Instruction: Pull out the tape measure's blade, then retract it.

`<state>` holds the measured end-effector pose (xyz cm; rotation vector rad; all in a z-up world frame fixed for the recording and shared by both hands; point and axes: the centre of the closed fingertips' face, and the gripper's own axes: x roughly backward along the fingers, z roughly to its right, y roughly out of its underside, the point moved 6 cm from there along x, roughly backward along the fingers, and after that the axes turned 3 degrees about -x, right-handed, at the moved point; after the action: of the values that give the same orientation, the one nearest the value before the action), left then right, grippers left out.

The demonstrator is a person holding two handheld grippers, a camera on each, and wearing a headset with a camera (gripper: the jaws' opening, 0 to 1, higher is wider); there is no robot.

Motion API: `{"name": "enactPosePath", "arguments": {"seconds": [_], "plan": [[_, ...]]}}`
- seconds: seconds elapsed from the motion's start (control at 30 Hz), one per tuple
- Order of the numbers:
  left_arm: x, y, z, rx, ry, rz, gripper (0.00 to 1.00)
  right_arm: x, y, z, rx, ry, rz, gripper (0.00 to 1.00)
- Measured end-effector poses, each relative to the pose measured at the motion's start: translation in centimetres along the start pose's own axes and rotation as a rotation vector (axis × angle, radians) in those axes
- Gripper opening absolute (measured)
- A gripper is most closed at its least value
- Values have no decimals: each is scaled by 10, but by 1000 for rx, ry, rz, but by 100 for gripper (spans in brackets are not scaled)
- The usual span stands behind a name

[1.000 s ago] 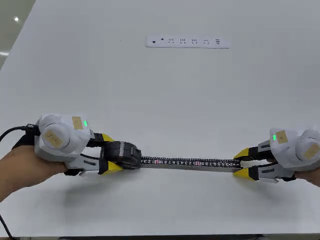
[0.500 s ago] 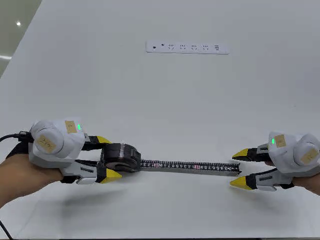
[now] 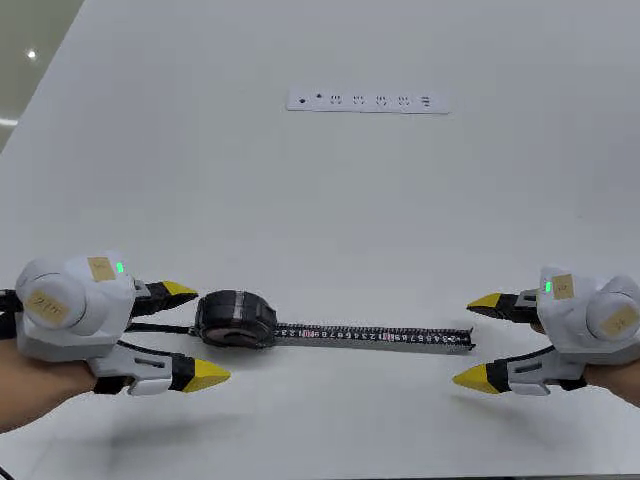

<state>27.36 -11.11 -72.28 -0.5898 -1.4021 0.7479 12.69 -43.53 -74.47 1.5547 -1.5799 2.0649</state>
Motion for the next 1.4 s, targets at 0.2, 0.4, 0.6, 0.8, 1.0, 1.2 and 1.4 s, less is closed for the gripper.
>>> {"name": "enactPosePath", "arguments": {"seconds": [0.2,0.4,0.6,0.8,1.0,1.2,1.4], "plan": [[8,3,2,44,-28,11,71,8,0,-3,-42,35,21,63],[18,5,3,83,-67,33,75,16,2,-9,-63,65,23,68],[25,12,9,125,-100,52,78,21,10,-12,-94,91,17,74],[31,19,15,163,-129,61,82,27,17,-16,-141,115,39,77],[38,23,19,201,-162,84,85,33,21,-21,-186,145,60,80],[46,26,23,238,-192,109,88,40,20,-27,-239,174,95,83],[53,33,30,278,-215,127,90,45,21,-35,-280,202,123,86]]}}
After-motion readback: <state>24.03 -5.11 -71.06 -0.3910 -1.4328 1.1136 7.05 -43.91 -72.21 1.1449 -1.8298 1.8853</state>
